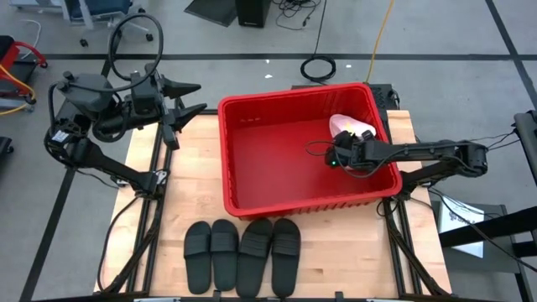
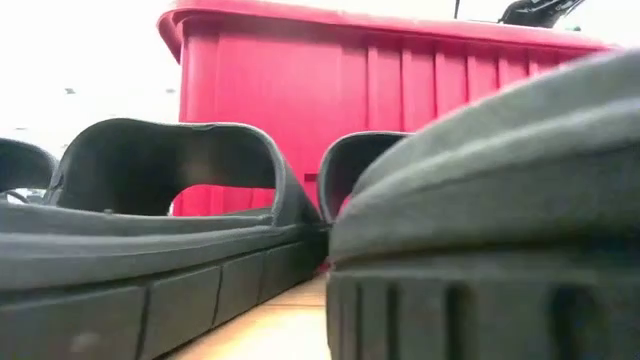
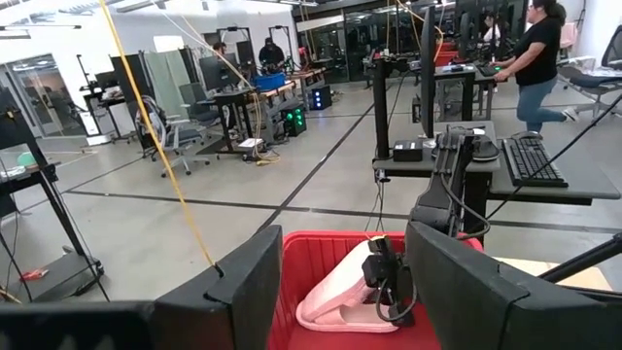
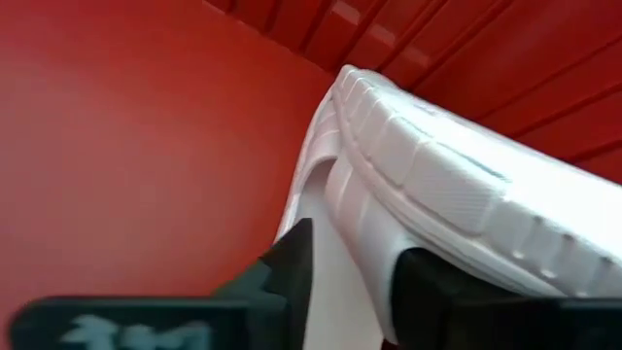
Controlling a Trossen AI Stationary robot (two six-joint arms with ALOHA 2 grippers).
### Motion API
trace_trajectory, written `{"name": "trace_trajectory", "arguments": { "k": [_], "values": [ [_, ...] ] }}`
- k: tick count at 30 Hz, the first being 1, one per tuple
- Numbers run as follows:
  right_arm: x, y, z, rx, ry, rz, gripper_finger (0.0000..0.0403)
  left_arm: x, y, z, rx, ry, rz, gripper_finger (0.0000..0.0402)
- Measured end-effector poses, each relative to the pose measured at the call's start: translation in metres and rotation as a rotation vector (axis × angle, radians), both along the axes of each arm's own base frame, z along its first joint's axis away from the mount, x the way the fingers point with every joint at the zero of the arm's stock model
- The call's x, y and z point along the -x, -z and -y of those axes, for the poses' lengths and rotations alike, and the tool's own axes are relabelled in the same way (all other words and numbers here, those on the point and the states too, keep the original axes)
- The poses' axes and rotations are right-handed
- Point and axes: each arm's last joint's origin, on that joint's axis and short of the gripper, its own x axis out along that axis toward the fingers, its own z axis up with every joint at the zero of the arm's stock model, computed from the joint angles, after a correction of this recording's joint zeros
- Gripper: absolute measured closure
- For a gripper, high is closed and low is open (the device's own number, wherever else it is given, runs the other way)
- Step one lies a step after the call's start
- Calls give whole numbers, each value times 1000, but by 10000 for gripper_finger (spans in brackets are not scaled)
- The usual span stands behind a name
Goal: Pick and place slides into bin
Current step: Stack the pink slide on top of the pink slide in the red bin
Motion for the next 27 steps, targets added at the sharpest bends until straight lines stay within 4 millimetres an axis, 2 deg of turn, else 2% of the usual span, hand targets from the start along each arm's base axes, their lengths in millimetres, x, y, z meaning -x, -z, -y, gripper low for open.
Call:
{"name": "trace_trajectory", "arguments": {
  "k": [7, 13, 19, 27],
  "values": [
    [2, -5, -2, -41, -15, 46, 209, 0, 0, 0, 0, 0, 1, 176],
    [7, -13, -4, -58, -23, 97, 162, 0, 0, 0, 0, -1, 1, 176],
    [15, -22, -6, -91, -40, 162, 147, 0, 0, 0, 0, 0, 1, 176],
    [25, -34, -8, -75, -53, 226, 160, 0, 0, 0, 0, 0, 2, 176]
  ]
}}
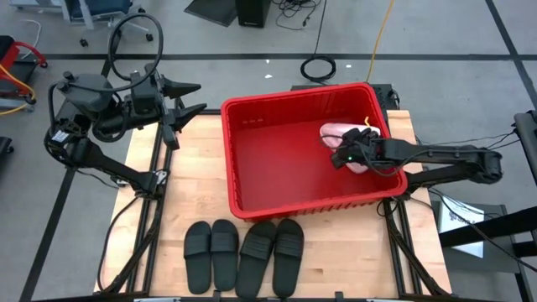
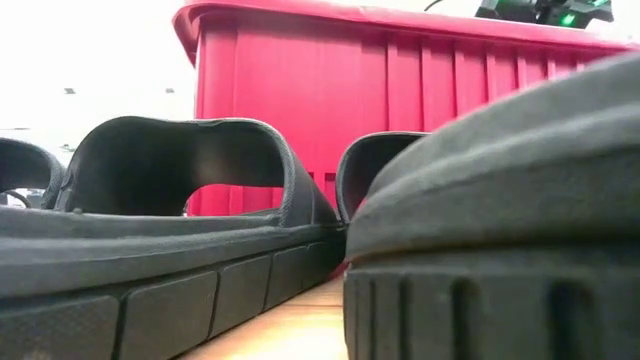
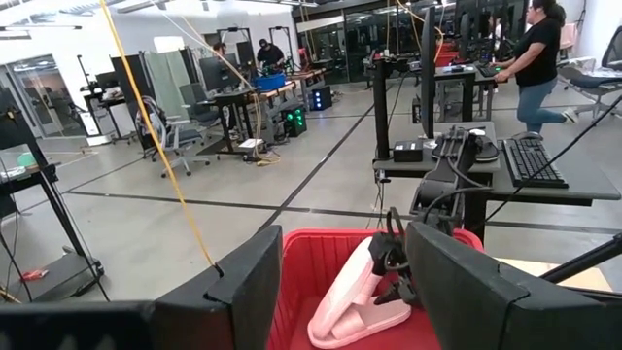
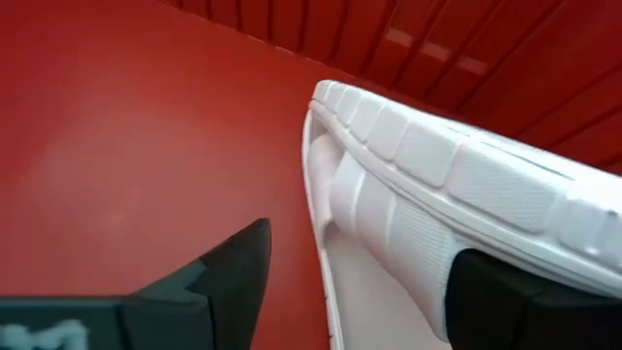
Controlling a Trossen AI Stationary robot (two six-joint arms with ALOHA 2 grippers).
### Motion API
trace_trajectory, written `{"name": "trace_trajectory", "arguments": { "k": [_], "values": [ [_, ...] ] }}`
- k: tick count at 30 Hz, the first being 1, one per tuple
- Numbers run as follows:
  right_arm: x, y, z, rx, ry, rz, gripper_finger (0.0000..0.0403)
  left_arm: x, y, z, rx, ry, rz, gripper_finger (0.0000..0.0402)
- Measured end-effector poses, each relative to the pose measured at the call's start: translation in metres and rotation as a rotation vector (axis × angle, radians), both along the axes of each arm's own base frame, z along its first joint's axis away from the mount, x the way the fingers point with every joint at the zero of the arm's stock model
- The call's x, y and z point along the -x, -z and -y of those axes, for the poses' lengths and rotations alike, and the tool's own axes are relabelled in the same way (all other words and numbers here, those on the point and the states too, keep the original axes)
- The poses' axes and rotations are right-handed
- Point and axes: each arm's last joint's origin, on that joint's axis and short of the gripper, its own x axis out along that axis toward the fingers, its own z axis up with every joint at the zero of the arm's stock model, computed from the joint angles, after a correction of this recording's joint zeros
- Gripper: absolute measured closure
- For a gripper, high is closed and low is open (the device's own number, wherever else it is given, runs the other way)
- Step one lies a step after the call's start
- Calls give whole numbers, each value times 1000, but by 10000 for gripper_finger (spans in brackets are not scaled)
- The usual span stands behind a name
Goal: Pick and place slides into bin
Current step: Stack the pink slide on top of the pink slide in the red bin
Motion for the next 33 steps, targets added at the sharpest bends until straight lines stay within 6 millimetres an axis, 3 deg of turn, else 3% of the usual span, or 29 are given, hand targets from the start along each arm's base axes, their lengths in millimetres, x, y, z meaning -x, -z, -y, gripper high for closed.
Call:
{"name": "trace_trajectory", "arguments": {
  "k": [8, 13, 26, 33],
  "values": [
    [4, 8, -2, -47, -56, -151, 177, 0, 0, 0, 0, 0, 0, 176],
    [4, 8, -3, -85, -73, -122, 176, 0, 0, 0, 0, 0, 0, 176],
    [10, 8, -8, -239, -115, -131, 98, 0, 0, 0, -7, 0, -5, 176],
    [15, 9, -13, -361, -144, -152, 90, 0, 1, 0, -10, 0, -12, 176]
  ]
}}
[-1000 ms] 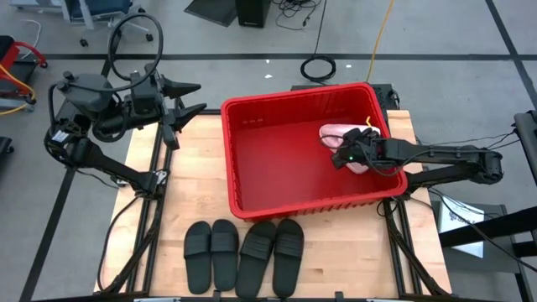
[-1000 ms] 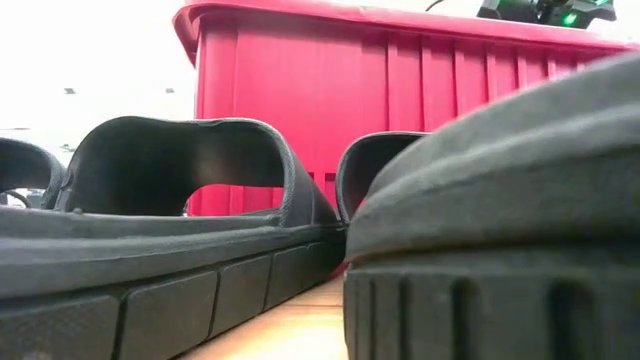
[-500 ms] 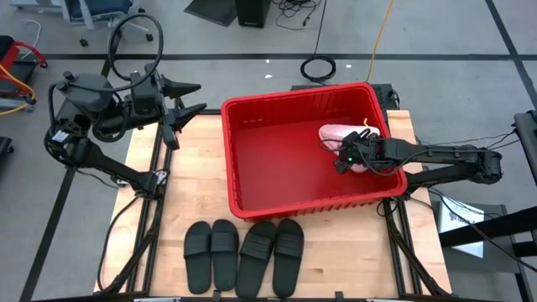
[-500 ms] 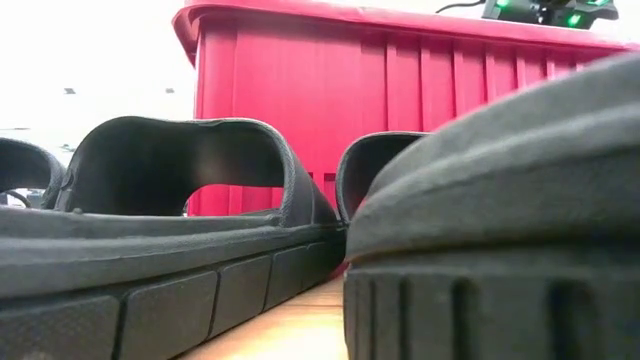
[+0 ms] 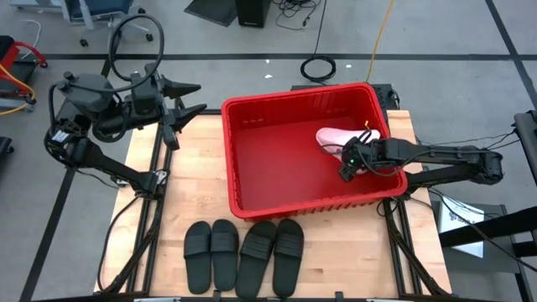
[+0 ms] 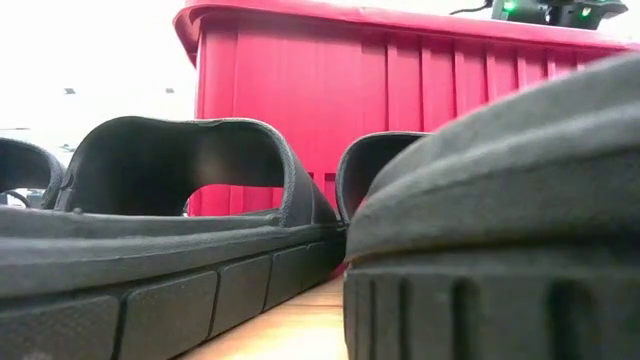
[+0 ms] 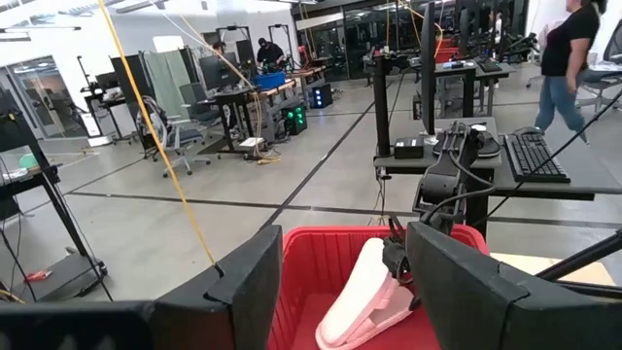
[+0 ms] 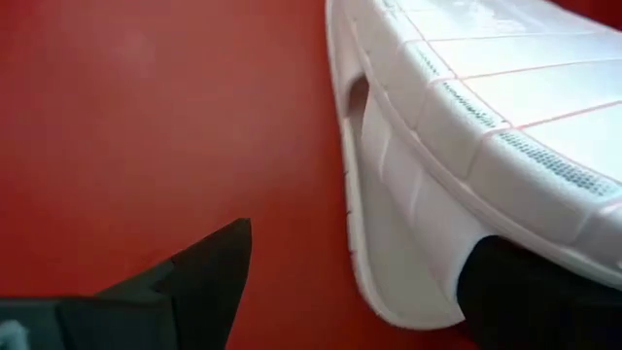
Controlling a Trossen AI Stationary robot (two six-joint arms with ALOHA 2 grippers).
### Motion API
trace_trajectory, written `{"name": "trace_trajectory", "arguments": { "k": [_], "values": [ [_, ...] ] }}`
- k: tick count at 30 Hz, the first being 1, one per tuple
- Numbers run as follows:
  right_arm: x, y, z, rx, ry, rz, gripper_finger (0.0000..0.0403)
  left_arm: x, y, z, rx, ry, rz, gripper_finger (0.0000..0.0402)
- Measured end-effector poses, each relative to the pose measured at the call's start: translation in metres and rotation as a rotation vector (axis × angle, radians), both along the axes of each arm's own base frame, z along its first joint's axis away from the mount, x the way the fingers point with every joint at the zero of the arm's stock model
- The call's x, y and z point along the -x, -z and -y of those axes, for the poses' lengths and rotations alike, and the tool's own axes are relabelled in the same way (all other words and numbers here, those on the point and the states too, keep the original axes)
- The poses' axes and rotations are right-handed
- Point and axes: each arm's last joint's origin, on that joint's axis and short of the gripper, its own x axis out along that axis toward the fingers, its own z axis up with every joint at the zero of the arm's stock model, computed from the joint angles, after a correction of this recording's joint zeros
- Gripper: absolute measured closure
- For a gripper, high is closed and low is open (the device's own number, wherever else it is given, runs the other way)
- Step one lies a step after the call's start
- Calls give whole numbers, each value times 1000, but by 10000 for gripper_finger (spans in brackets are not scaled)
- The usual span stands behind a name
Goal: Pick and place slides into bin
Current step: Stack the pink slide on top of the pink slide in the red bin
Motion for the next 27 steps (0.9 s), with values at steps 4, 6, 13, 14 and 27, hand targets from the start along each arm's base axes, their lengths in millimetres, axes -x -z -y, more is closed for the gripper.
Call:
{"name": "trace_trajectory", "arguments": {
  "k": [4, 6, 13, 14, 27],
  "values": [
    [1, 0, -3, -93, -34, 5, 93, 0, 0, 0, 3, 0, 0, 176],
    [4, 1, -5, -140, -42, -12, 94, 0, 0, 0, 4, 0, 0, 176],
    [15, 1, -10, -239, -84, -107, 94, 0, 0, 0, 8, 0, 1, 176],
    [15, 1, -10, -250, -85, -109, 94, 0, 0, 0, 8, 0, 1, 176],
    [5, 0, -5, -122, -42, -18, 98, 0, 0, 0, 13, 0, 1, 176]
  ]
}}
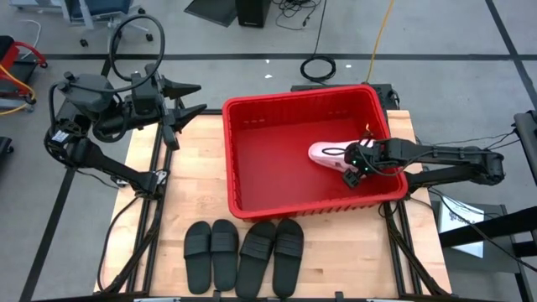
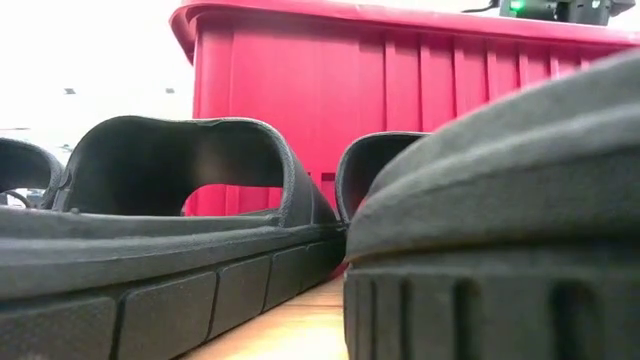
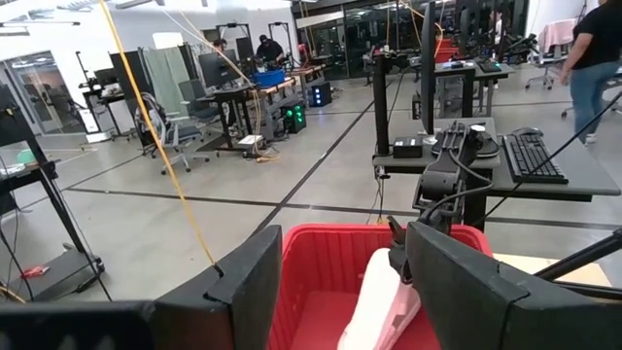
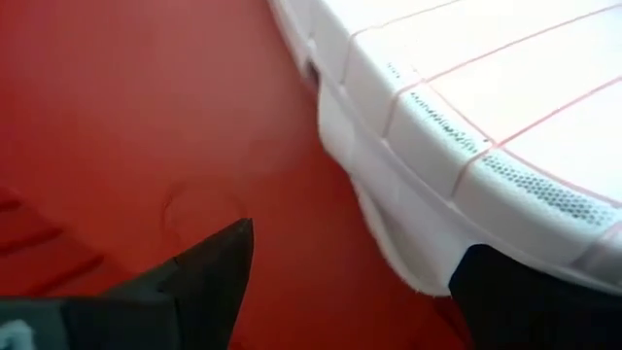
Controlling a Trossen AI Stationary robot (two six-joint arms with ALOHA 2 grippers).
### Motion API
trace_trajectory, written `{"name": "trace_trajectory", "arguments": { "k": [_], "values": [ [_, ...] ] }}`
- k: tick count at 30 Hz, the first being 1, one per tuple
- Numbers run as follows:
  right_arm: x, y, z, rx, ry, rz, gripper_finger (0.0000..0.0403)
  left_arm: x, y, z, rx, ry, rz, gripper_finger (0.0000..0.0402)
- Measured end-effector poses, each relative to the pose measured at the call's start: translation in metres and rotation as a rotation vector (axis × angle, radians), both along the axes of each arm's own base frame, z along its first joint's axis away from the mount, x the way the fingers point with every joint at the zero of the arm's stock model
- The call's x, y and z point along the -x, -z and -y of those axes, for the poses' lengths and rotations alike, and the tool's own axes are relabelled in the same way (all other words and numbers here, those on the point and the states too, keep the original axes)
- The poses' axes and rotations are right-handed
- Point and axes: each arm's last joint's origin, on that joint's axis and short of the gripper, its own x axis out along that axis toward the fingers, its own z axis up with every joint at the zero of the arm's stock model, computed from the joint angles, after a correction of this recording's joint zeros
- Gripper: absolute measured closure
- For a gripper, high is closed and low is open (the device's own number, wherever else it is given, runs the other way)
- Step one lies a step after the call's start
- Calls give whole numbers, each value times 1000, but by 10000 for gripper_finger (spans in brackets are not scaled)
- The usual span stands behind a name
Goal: Pick and place slides into bin
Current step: Stack the pink slide on top of the pink slide in the red bin
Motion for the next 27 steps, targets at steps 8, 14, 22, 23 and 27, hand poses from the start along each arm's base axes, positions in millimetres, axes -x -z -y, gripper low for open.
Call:
{"name": "trace_trajectory", "arguments": {
  "k": [8, 14, 22, 23, 27],
  "values": [
    [-11, 0, 7, 156, 94, 72, 117, 0, 0, 0, 0, -1, -5, 176],
    [-11, 6, 3, 38, -37, -13, 128, 0, 1, 0, -1, -1, -7, 176],
    [3, 3, -1, -28, -146, -173, 132, 0, 2, 0, -2, -1, -20, 176],
    [4, 1, -2, -35, -187, -194, 134, 0, 2, 0, -4, -1, -21, 176],
    [2, -12, -1, -32, -399, -301, 140, 0, 2, 0, -9, 0, -22, 176]
  ]
}}
